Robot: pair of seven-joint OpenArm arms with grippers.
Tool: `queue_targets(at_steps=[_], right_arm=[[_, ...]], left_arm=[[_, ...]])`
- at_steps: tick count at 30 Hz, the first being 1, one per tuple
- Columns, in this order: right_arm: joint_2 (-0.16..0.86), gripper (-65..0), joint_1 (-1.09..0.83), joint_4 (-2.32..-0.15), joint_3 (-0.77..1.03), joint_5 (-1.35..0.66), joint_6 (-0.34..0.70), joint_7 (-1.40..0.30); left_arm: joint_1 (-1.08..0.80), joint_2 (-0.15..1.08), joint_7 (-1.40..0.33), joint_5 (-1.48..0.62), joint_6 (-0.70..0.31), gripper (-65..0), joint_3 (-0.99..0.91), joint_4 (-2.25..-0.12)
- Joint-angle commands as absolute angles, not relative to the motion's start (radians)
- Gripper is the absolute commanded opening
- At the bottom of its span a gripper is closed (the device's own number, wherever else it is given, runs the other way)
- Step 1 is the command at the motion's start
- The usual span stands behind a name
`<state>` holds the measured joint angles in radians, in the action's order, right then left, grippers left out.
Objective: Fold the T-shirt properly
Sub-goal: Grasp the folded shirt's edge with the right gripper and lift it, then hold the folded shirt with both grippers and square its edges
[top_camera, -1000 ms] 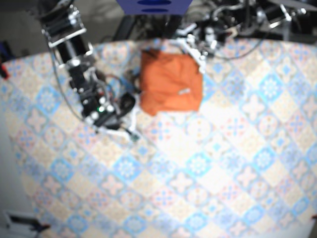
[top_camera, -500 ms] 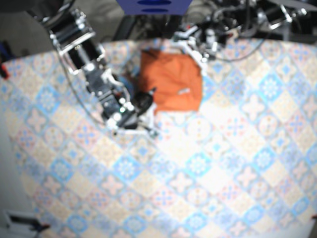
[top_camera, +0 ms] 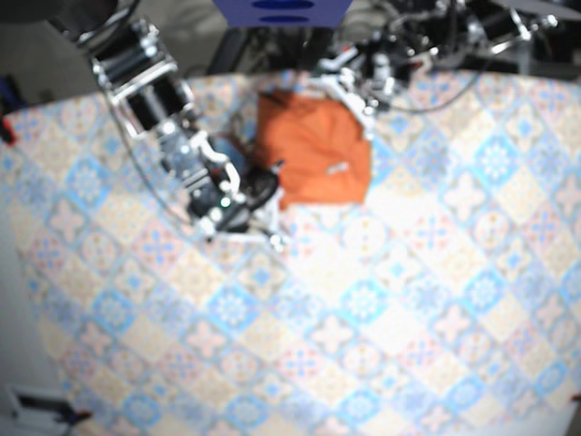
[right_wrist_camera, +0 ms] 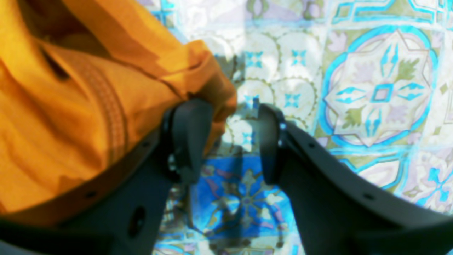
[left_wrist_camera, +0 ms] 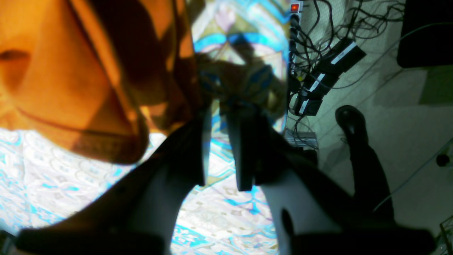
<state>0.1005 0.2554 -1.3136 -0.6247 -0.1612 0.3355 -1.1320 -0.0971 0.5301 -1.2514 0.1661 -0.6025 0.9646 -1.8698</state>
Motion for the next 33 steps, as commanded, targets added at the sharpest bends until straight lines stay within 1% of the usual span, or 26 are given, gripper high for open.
queue_targets(at_steps=[1,6,9,14,20,29,33], right_arm=[[0.094,-43.0,0.278,-1.326,-0.624,-0.165,0.335,-1.121],[0.094,-58.1,0.278,-1.326,-0.624,-0.165,0.335,-1.124],[0.094,-63.4,0.278,-1.307,-0.624,-0.165,0.337,-1.125],[0.093,-64.3,0.277,-1.279,-0.634,-0.165,0.338,-1.125],[0.096,-64.3,0.278,-1.279,-0.746,-0.165,0.338,-1.129],[0.096,-64.3,0.278,-1.282,-0.858,-0.165,0.338,-1.19],[0.099,-64.3,0.277,-1.28,-0.88,-0.165,0.338,-1.202]], left_arm=[[-0.079,0.536,-1.244,0.17,-0.599,-54.6,0.958,-1.882],[-0.056,0.536,-1.237,0.166,-0.599,-54.6,0.957,-1.83],[-0.044,0.533,-1.231,0.165,-0.599,-54.6,0.957,-1.805],[-0.015,0.512,-1.208,0.165,-0.599,-54.7,0.957,-1.75],[0.044,0.481,-1.208,0.165,-0.599,-54.7,0.958,-1.713],[0.147,0.453,-1.187,0.165,-0.599,-54.7,0.957,-1.639],[0.193,0.441,-1.173,0.165,-0.598,-54.7,0.957,-1.593]])
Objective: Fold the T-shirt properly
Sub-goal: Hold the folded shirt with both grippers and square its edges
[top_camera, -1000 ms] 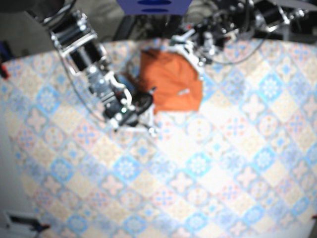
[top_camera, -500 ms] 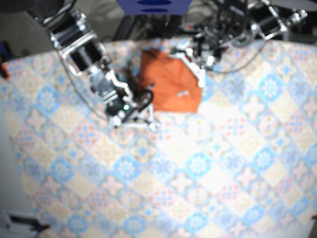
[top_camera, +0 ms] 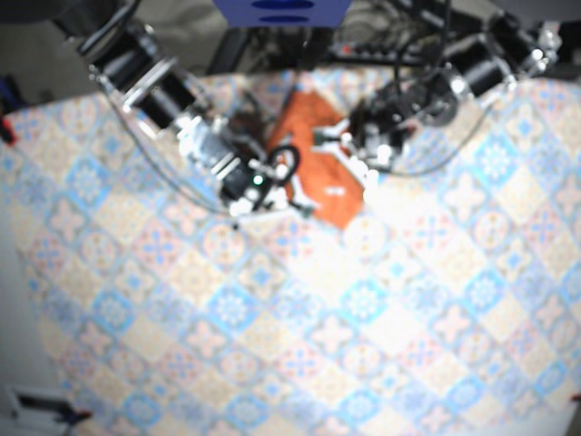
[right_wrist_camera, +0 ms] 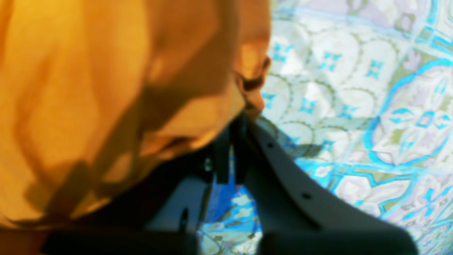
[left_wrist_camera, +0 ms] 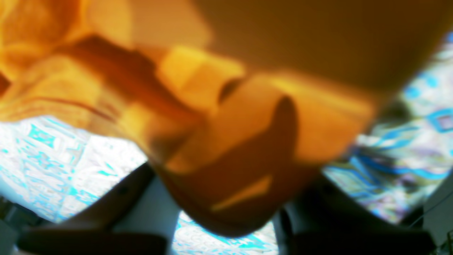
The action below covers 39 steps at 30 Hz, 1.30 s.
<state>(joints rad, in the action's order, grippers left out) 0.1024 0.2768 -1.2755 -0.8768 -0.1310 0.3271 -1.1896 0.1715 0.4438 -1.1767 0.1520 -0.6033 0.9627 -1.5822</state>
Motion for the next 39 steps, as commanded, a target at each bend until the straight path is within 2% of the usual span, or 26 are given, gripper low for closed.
queue_targets(at_steps=[1,10,16,26,33,39], right_arm=[[0.099,-64.3,0.277,-1.28,-0.881,-0.165,0.338,-1.205],[0.136,-64.3,0.269,-1.291,-0.885,-0.166,0.344,-1.273],[0.142,-64.3,0.222,-1.359,-0.885,-0.166,0.446,-1.29],[0.163,-64.3,0.179,-1.454,-0.924,-0.171,0.45,-1.33],[0.156,-64.3,0.177,-1.457,-0.998,-0.174,0.45,-1.33],[0.157,-64.3,0.177,-1.457,-0.99,-0.174,0.45,-1.33]], left_arm=[[0.205,0.437,-1.173,0.165,-0.598,-54.7,0.957,-1.583],[0.277,0.414,-1.125,0.171,-0.598,-54.7,0.872,-1.492],[0.317,0.4,-1.066,0.174,-0.596,-54.7,0.825,-1.394],[0.34,0.36,-1.04,0.173,-0.593,-54.7,0.82,-1.343],[0.34,0.291,-1.04,0.176,-0.593,-54.7,0.677,-1.343],[0.334,0.294,-1.04,0.176,-0.593,-54.7,0.68,-1.346]])
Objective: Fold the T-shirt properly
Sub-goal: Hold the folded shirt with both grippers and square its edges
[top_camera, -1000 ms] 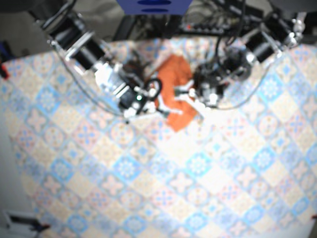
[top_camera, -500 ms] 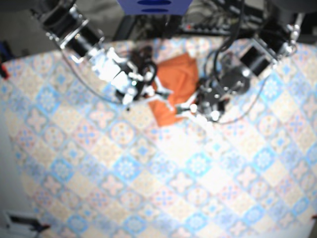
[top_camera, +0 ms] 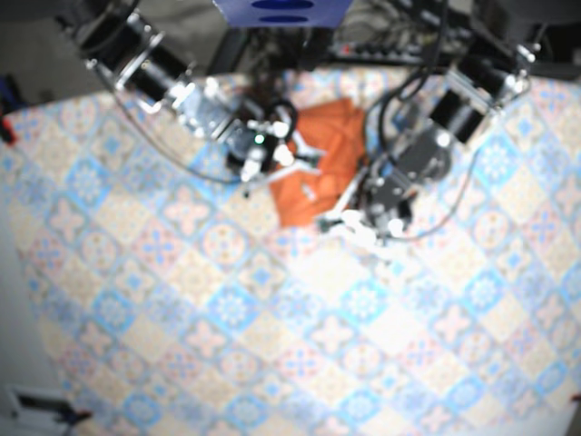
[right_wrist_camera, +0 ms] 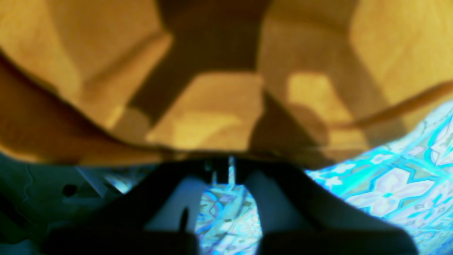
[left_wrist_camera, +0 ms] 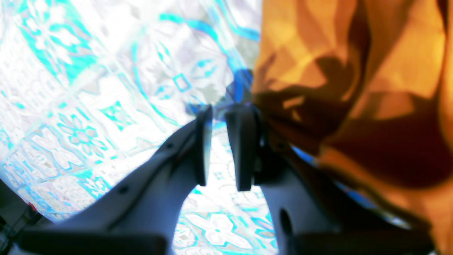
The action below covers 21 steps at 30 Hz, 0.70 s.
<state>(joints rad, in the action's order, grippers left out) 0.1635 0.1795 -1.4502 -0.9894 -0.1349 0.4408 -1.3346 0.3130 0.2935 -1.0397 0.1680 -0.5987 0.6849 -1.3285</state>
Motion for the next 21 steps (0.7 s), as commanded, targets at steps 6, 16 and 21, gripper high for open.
queue_targets(at_steps=[6,16,21], right_arm=[[0.154,-64.3,0.177,-1.457,-1.0,-0.174,0.45,-1.33],[0.13,-64.3,0.183,-1.457,-1.021,-0.173,0.45,-1.359],[0.128,-64.3,0.213,-1.449,-1.082,-0.173,0.45,-1.359]], left_arm=[[0.312,0.295,-1.04,0.176,-0.593,-54.7,0.676,-1.346],[0.335,0.295,-1.04,0.174,-0.593,-54.7,0.673,-1.349],[0.346,0.295,-1.04,0.174,-0.593,-54.7,0.673,-1.349]])
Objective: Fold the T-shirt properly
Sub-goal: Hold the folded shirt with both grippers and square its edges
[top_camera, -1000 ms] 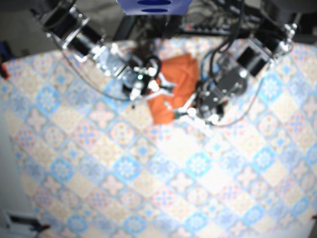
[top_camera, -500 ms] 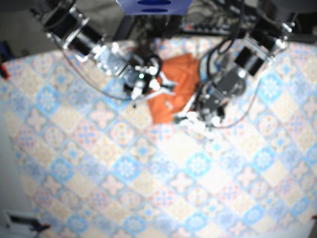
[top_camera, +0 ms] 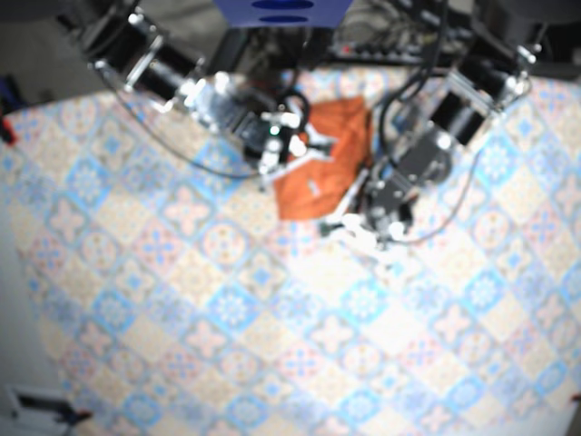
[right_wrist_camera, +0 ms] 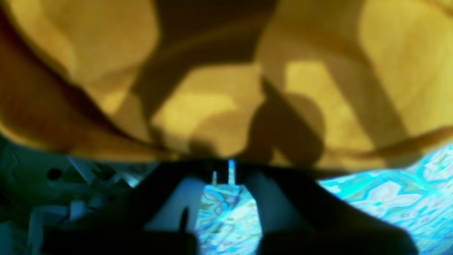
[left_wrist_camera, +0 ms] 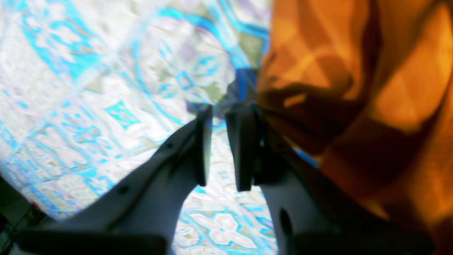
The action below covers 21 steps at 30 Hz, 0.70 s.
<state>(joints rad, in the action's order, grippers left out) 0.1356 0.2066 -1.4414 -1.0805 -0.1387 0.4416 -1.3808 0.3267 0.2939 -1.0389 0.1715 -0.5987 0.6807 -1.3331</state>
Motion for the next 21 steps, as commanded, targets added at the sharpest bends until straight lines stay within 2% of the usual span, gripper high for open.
queue_targets(at_steps=[1,7,11,21], right_arm=[[0.128,-64.3,0.214,-1.449,-1.081,-0.173,0.45,-1.359],[0.137,-64.3,0.216,-1.457,-1.061,-0.168,0.449,-1.359],[0.188,-64.0,0.211,-1.469,-0.952,-0.166,0.449,-1.353],[0.211,-63.9,0.191,-1.595,-0.725,-0.173,0.444,-1.32]], left_arm=[[0.346,0.295,-1.04,0.174,-0.593,-54.7,0.673,-1.349],[0.344,0.295,-1.04,0.174,-0.593,-54.7,0.673,-1.351],[0.341,0.309,-1.04,0.174,-0.593,-54.6,0.673,-1.351],[0.341,0.315,-1.04,0.174,-0.593,-54.2,0.673,-1.351]])
